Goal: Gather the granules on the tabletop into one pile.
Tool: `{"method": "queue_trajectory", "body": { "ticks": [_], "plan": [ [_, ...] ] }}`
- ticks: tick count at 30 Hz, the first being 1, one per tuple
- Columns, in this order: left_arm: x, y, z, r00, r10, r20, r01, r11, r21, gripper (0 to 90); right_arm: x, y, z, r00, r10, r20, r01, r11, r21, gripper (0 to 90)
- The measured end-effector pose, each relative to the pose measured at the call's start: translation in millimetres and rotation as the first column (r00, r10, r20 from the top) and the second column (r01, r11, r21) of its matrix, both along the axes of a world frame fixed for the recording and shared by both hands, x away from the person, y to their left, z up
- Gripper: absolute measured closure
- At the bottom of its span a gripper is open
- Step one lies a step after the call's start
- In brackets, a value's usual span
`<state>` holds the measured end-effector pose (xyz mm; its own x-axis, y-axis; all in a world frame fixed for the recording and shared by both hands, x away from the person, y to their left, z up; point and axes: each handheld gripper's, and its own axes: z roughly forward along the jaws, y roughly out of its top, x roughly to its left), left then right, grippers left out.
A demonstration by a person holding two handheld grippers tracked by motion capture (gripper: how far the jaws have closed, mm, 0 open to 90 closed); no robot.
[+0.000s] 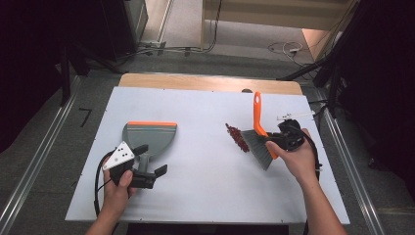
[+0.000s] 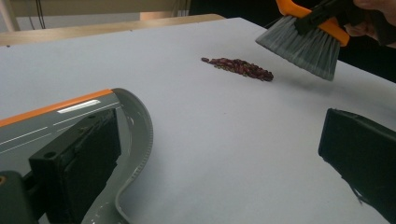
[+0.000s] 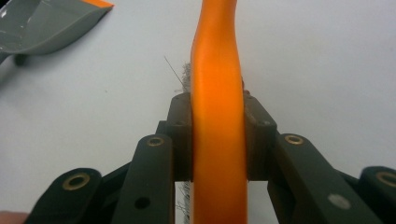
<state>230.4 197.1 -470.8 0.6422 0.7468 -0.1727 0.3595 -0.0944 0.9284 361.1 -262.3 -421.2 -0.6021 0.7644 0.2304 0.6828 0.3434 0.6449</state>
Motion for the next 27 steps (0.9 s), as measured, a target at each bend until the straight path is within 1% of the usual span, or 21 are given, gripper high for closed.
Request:
{"method": "queue_trajectory", "body": {
  "ticks": [7,9,13,16,18,20,23,27],
  "plan": [
    [-0.5,0.8,0.2,1.0,0.005,0.004,-0.005,1.0,-0.003,0.0,-16.7,-21.2,-8.1,0.9996,-0.027,0.005,0.027,0.999,0.019,68.2],
    [-0.7,0.7,0.1,1.0,0.006,0.003,-0.006,1.0,0.001,0.0,-20.1,-27.6,-11.1,0.9993,-0.036,0.002,0.036,0.999,0.034,68.2],
    [-0.7,1.1,0.5,1.0,0.004,0.007,-0.004,1.0,0.001,0.0,-24.0,-40.1,-14.4,0.9983,-0.059,-0.002,0.059,0.997,0.044,68.2],
    [-1.9,2.1,0.8,1.0,0.005,0.008,-0.005,1.0,-0.007,0.0,-27.9,-49.4,-17.3,0.9975,-0.07,-0.006,0.07,0.995,0.068,68.2],
    [-2.4,2.4,1.1,0.9999,0.005,0.01,-0.005,1.0,-0.007,0.0,-31.0,-55.1,-20.3,0.9971,-0.074,-0.019,0.075,0.994,0.081,68.1],
    [-2.6,2.1,1.1,0.9999,0.005,0.01,-0.005,0.9999,-0.009,0.0,-32.8,-59.2,-22.2,0.9971,-0.074,-0.017,0.075,0.994,0.075,68.2],
    [-3.3,1.8,1.1,0.9999,0.007,0.015,-0.007,0.9999,-0.011,0.0,-34.6,-66.5,-23.7,0.9961,-0.085,-0.024,0.087,0.993,0.082,68.2],
    [-3.5,2.6,1.1,0.9998,0.009,0.015,-0.009,0.9999,-0.01,0.0,-34.7,-71.6,-24.0,0.9956,-0.091,-0.023,0.092,0.992,0.088,68.2]
  ]
}}
